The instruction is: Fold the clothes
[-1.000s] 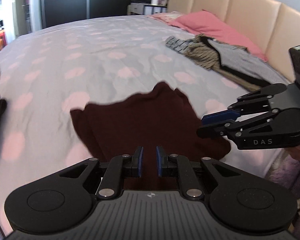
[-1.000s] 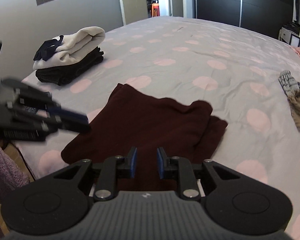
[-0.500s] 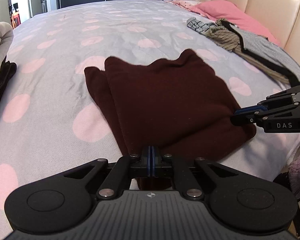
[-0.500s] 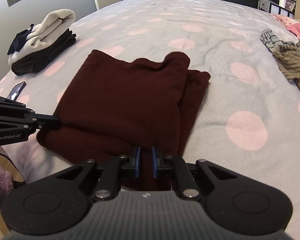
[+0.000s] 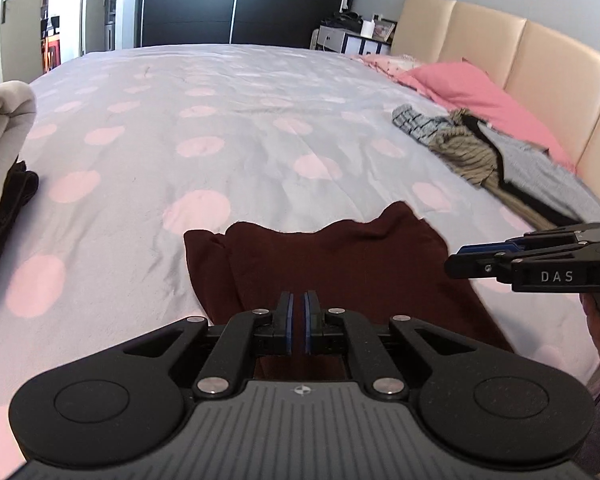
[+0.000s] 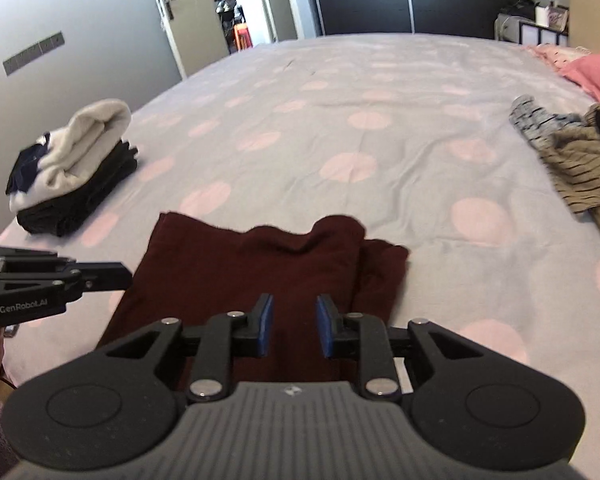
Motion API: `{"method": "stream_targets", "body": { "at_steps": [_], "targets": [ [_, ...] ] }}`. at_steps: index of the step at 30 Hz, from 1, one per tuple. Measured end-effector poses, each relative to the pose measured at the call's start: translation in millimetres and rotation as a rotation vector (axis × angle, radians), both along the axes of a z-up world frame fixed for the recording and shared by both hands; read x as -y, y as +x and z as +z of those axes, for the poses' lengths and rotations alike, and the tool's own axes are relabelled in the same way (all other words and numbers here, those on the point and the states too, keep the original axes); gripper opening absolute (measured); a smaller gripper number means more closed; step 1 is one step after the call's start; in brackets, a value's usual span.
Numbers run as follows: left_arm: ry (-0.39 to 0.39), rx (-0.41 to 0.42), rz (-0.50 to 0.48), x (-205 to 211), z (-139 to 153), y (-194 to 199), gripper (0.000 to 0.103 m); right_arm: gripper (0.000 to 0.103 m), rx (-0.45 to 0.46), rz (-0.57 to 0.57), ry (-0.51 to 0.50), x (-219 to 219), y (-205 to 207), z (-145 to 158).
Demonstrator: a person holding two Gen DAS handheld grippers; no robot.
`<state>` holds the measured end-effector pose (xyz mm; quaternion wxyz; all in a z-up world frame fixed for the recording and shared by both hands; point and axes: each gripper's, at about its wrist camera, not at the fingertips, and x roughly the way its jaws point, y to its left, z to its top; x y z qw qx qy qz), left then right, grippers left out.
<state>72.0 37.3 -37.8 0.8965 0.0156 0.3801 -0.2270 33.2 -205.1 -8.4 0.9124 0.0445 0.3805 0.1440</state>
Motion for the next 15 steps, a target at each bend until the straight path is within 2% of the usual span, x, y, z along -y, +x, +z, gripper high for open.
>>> {"method": "stream_targets", "body": {
  "at_steps": [4,7,13,14,15],
  "targets": [
    [0.019,-0.046,0.02,-1.5,-21.3,13.2,0.003,0.026,-0.034,-0.018,-0.027,0.9,13.2,-19.2],
    [0.002,-0.061,0.025,-5.4,-30.4,18.7,0.002,0.026,-0.066,-0.042,-0.024,9.5,21.6,-32.0],
    [-0.017,-0.036,0.049,-7.1,-14.7,13.3,0.004,0.03,-0.068,-0.028,-0.022,9.2,22.7,-23.5],
    [-0.024,-0.019,0.062,-8.3,-9.8,11.7,0.014,0.034,-0.062,-0.032,0.0,11.7,22.3,-19.0],
    [-0.03,0.0,0.081,-10.0,-5.4,10.3,0.033,0.046,-0.055,-0.043,0.022,14.8,22.2,-14.8]
  ]
}}
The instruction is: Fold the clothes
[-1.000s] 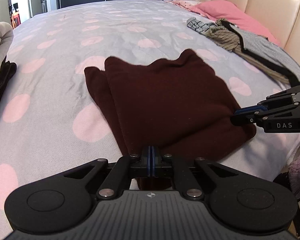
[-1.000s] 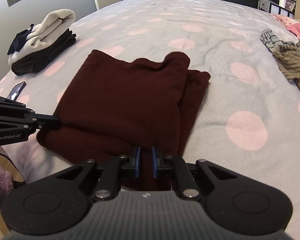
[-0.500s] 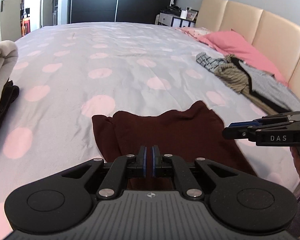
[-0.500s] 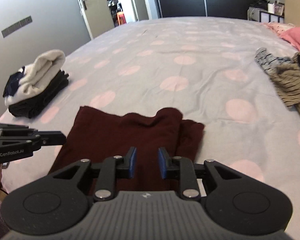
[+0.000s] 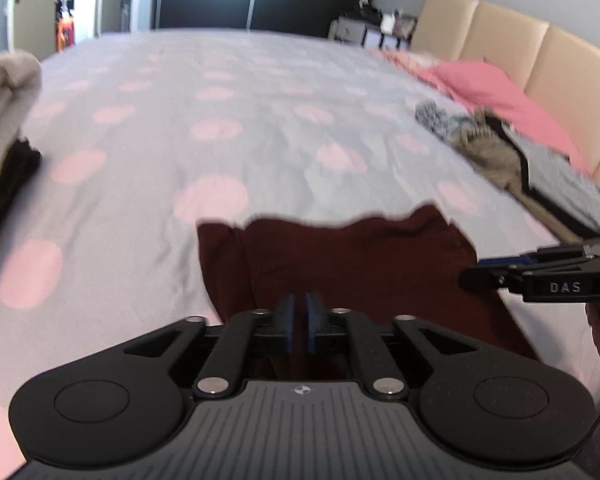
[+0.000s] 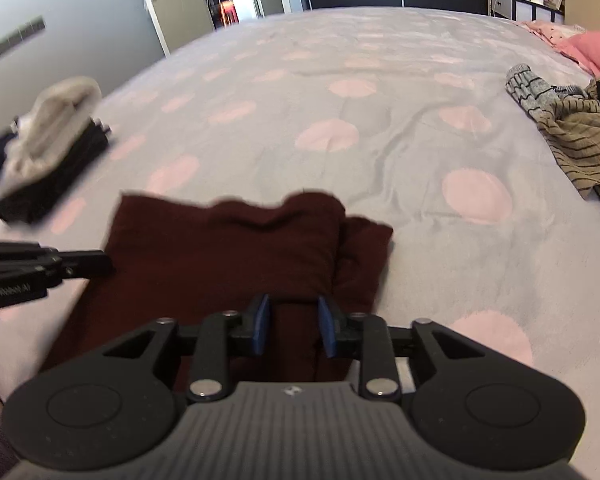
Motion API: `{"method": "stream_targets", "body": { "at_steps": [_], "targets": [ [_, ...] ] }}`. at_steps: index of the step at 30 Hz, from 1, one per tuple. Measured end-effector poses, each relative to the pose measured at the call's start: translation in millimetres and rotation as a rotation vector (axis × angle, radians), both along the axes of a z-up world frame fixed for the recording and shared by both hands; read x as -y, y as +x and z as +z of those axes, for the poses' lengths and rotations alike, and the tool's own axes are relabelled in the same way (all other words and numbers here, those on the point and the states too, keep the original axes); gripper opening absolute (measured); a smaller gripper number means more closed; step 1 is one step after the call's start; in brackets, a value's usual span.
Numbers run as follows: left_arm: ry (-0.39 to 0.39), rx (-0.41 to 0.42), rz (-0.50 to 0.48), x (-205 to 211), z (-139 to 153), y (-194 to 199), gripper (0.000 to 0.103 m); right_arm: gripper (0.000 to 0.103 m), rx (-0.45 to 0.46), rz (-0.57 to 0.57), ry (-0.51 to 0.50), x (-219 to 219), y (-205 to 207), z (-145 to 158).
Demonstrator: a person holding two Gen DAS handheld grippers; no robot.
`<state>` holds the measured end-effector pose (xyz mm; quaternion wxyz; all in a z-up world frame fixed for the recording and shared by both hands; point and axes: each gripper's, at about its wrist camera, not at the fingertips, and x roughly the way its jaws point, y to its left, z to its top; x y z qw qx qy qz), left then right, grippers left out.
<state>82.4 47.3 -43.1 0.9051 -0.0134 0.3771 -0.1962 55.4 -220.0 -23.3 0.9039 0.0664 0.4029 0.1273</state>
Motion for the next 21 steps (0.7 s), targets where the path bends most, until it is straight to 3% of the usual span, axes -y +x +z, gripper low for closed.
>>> {"method": "stream_targets", "body": {
  "at_steps": [2,3,5,9,14,19,21],
  "targets": [
    [-0.016,0.035,0.047,-4.3,5.4,-2.0,0.064,0.068,0.016,-0.043,0.023,7.3,0.9,6.1],
    [-0.022,0.046,0.076,-6.6,5.5,-1.5,0.066,0.07,0.019,-0.062,0.03,10.8,2.7,7.1],
    [-0.03,0.027,0.125,-11.2,0.8,4.5,0.066,0.072,-0.002,-0.09,0.049,17.5,9.5,4.1],
    [-0.105,-0.089,0.191,-22.2,-19.8,22.3,0.066,0.073,-0.066,-0.137,0.12,27.8,22.8,-12.1],
    [-0.179,-0.173,0.224,-29.6,-37.9,37.8,0.066,0.075,-0.126,-0.15,0.186,29.0,35.3,-32.0],
    [-0.183,-0.157,0.189,-24.0,-42.2,44.9,0.051,0.071,-0.12,-0.11,0.166,15.0,44.8,-34.3],
    [-0.184,-0.159,0.181,-23.3,-42.9,46.5,0.042,0.063,-0.118,-0.11,0.162,12.7,47.2,-34.7]
  ]
}}
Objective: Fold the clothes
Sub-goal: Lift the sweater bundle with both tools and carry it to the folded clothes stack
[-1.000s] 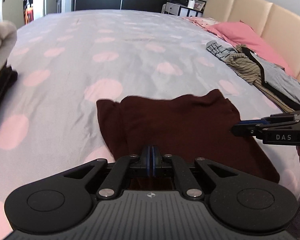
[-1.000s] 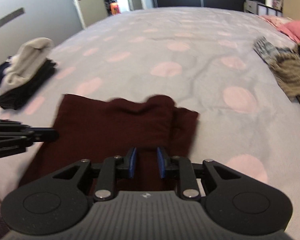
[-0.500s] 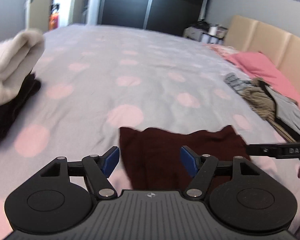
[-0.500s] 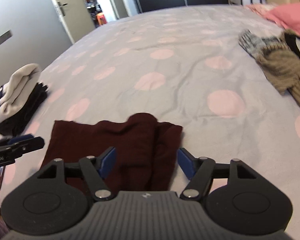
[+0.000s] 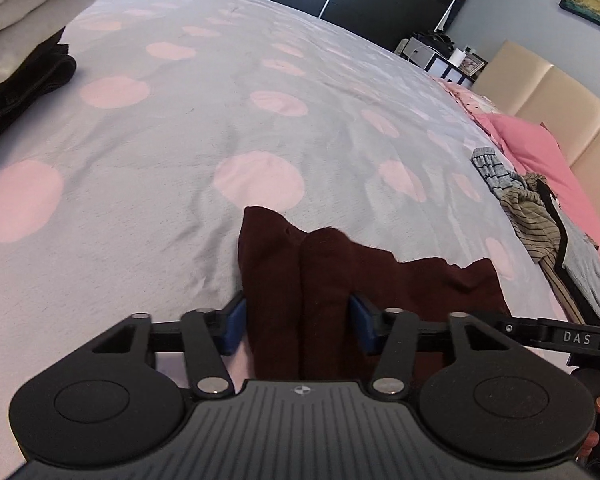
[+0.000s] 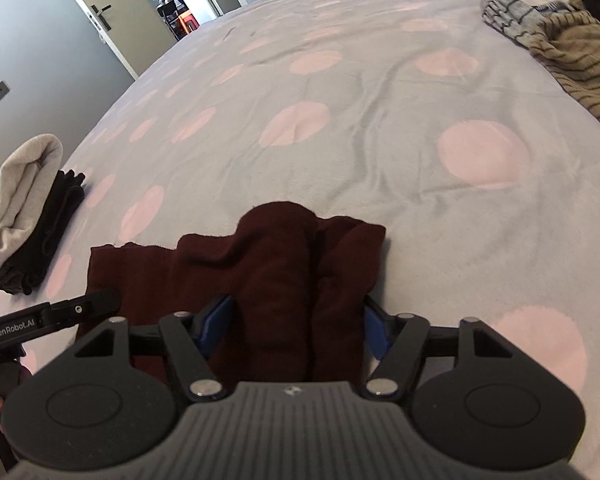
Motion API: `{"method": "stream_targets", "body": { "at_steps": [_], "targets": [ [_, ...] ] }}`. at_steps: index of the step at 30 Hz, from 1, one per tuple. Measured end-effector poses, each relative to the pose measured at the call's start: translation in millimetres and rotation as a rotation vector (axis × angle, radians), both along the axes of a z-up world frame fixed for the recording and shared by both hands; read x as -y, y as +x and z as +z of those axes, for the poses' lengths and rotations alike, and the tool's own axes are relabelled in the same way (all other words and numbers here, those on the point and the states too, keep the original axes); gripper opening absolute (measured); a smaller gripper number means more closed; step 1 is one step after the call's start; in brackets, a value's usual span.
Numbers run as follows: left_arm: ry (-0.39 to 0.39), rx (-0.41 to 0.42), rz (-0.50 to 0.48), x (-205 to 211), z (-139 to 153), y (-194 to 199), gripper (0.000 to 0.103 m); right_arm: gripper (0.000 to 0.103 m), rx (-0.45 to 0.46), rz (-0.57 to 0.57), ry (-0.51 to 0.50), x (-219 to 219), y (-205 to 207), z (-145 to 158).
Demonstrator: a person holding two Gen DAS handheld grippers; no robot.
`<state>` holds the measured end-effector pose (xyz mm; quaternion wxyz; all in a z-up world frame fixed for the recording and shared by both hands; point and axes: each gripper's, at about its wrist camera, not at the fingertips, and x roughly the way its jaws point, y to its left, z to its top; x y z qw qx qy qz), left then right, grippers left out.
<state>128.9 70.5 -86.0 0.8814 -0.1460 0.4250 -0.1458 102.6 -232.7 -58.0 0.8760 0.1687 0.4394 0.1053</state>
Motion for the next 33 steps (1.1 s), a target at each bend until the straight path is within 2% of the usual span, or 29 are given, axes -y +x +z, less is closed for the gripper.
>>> {"method": "stream_targets", "body": {
  "at_steps": [1,3,6,12,18,23,27,33],
  "targets": [
    [-0.003,0.001,-0.005,-0.2,-0.1,0.6,0.04,0.06,0.001,0.0,0.001,-0.6,0.8,0.1],
    [-0.004,0.006,-0.016,-0.2,1.4,0.5,0.032,0.048,0.006,0.007,0.005,-0.2,1.0,0.9],
    [-0.006,0.015,-0.024,0.8,3.6,-1.1,0.027,0.034,0.019,0.029,0.005,-2.5,-0.1,3.8],
    [-0.007,0.065,-0.021,1.2,19.1,-12.7,0.025,0.03,0.064,0.043,0.007,-2.6,-8.7,17.7],
    [-0.013,0.174,0.01,-6.4,57.2,-39.3,0.024,0.029,0.193,0.062,0.002,-12.6,-31.9,59.9],
    [-0.02,0.318,0.074,-31.2,103.5,-71.5,0.024,0.029,0.353,0.112,-0.014,-40.0,-58.8,110.7],
    [-0.006,0.385,0.124,-63.9,144.2,-90.0,0.024,0.028,0.43,0.173,-0.015,-76.1,-69.1,148.7],
    [0.085,0.465,0.19,-133.7,217.9,-102.4,0.024,0.028,0.507,0.279,0.074,-140.5,-63.8,210.1]
  ]
}}
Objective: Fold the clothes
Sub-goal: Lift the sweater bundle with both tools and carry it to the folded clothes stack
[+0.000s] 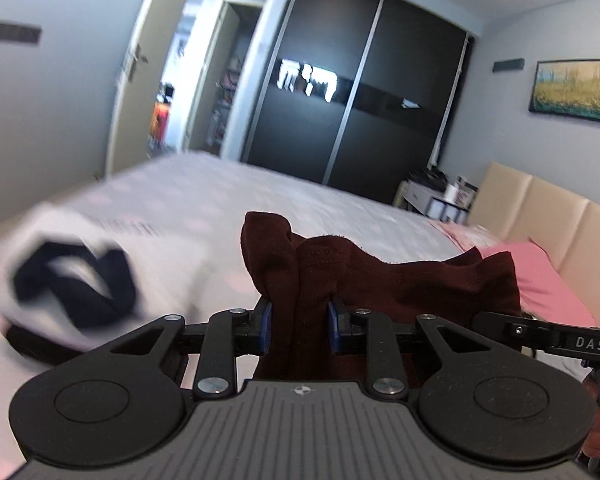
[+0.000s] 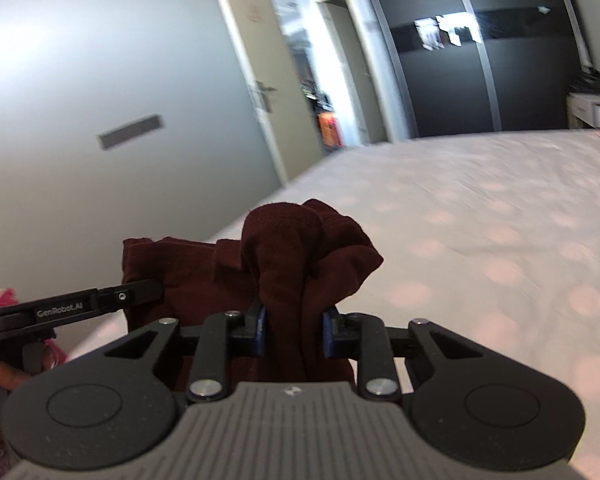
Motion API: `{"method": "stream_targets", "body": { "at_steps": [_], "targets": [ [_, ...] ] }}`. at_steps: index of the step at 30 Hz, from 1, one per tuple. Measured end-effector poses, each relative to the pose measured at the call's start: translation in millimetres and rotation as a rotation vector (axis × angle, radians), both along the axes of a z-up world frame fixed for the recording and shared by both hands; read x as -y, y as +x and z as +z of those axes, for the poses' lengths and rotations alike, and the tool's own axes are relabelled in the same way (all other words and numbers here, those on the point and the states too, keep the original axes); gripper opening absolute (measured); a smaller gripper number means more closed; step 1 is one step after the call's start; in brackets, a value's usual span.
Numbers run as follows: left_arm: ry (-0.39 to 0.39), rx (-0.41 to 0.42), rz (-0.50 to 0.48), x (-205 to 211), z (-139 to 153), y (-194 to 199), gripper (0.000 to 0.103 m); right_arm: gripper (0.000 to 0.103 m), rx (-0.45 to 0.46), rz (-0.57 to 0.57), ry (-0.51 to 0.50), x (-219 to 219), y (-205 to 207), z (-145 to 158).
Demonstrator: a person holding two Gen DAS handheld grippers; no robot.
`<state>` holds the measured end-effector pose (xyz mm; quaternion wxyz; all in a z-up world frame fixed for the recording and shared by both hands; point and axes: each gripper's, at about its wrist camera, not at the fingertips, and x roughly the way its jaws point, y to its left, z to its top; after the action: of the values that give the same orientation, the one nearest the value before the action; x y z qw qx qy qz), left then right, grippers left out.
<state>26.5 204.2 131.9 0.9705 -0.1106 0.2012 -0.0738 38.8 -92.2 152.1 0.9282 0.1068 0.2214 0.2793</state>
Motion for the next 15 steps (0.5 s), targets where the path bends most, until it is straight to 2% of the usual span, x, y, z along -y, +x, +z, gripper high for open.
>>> {"method": "stream_targets", "body": {
  "at_steps": [5,7,12,15],
  "targets": [
    [0.064,0.043,0.075,-64.8,55.5,4.5,0.024,0.028,0.031,0.122,0.084,-63.5,23.9,43.2],
    [0.092,0.055,0.108,-86.0,69.2,10.8,0.024,0.028,0.043,0.163,0.096,-90.5,36.2,56.2],
    [0.115,0.058,0.179,-128.5,81.1,32.1,0.024,0.028,0.014,0.216,0.124,-147.9,71.0,70.1],
    [0.147,0.041,0.196,-145.5,78.6,52.1,0.024,0.028,-0.04,0.224,0.14,-175.3,92.3,68.2]
  ]
}}
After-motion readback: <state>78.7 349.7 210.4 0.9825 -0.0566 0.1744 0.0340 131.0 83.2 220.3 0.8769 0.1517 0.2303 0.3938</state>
